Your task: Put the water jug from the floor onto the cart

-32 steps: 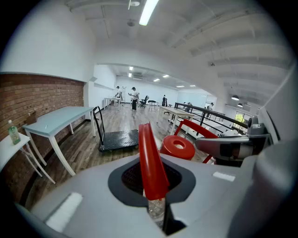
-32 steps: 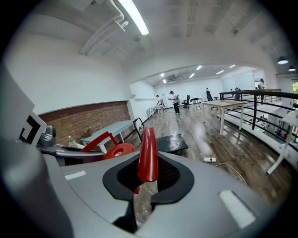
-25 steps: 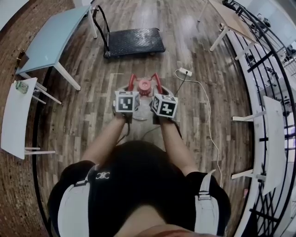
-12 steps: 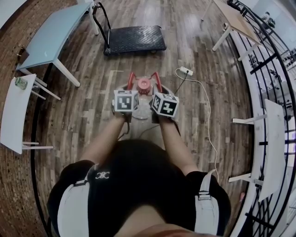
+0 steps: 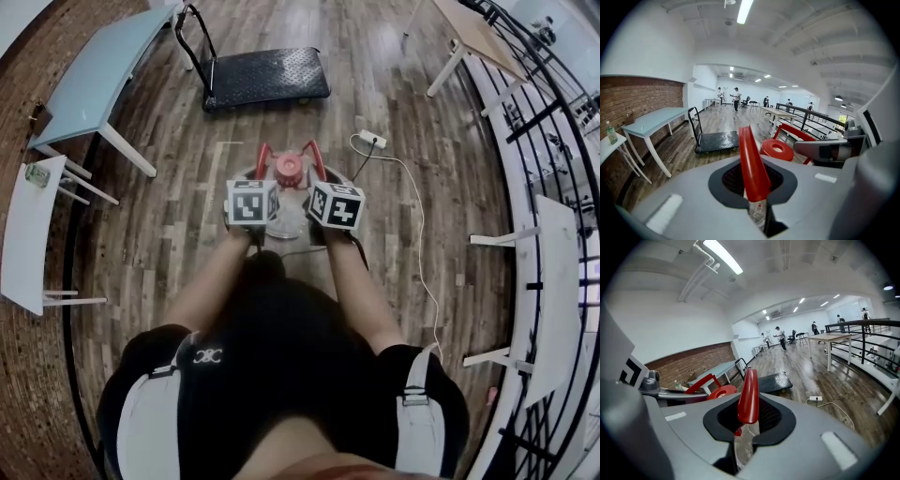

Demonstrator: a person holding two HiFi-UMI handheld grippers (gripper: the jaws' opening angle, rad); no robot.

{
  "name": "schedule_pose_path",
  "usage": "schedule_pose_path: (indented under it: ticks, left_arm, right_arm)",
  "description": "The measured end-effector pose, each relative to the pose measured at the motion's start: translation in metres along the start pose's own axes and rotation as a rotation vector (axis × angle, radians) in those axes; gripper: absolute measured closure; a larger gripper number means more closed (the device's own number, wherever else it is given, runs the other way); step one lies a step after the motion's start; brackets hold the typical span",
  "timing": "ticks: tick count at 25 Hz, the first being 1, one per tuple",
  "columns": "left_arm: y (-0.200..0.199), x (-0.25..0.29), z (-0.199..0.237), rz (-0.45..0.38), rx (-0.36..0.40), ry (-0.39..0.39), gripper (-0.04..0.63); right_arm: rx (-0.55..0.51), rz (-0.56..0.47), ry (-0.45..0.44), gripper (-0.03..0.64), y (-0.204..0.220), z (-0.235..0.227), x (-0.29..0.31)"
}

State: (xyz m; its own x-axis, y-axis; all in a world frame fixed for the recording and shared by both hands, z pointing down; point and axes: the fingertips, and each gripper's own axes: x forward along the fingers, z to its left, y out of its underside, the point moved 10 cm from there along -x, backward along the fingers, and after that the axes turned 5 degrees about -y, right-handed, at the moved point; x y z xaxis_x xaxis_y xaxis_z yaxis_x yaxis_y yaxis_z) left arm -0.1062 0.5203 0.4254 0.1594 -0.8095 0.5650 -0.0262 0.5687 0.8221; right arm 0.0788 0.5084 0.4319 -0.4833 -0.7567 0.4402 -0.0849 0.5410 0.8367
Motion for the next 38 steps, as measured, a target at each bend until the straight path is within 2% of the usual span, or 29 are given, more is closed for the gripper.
schedule_pose_path:
  ticks: [5,12,16,28,38]
  left_arm:
    - [-0.004,0.016,-0.003,0.017,-0.002,0.019,0.574]
    - [-0.017,0.043,-0.026,-0.001,0.026,0.059,0.572]
    - [-0.027,0.066,-0.031,0.017,0.033,0.074,0.572]
    - [-0.073,0.169,-0.017,0.055,0.026,0.081,0.572]
    - [-0.135,0.275,-0.006,0.082,0.007,0.085,0.572]
  right_arm:
    - [-0.012,0.012,0.012,0.549,-0.002,-0.007,0.003]
    - [0.008,-0.002,0.046,0.549,-0.014,-0.037,0.007]
    - [0.016,0.003,0.059,0.549,-0.022,-0.054,0.022]
    - [0.017,0.038,0.089,0.549,-0.062,-0.101,0.109]
    - [-0.004,0.074,0.07,0.546,-0.125,-0.156,0.2]
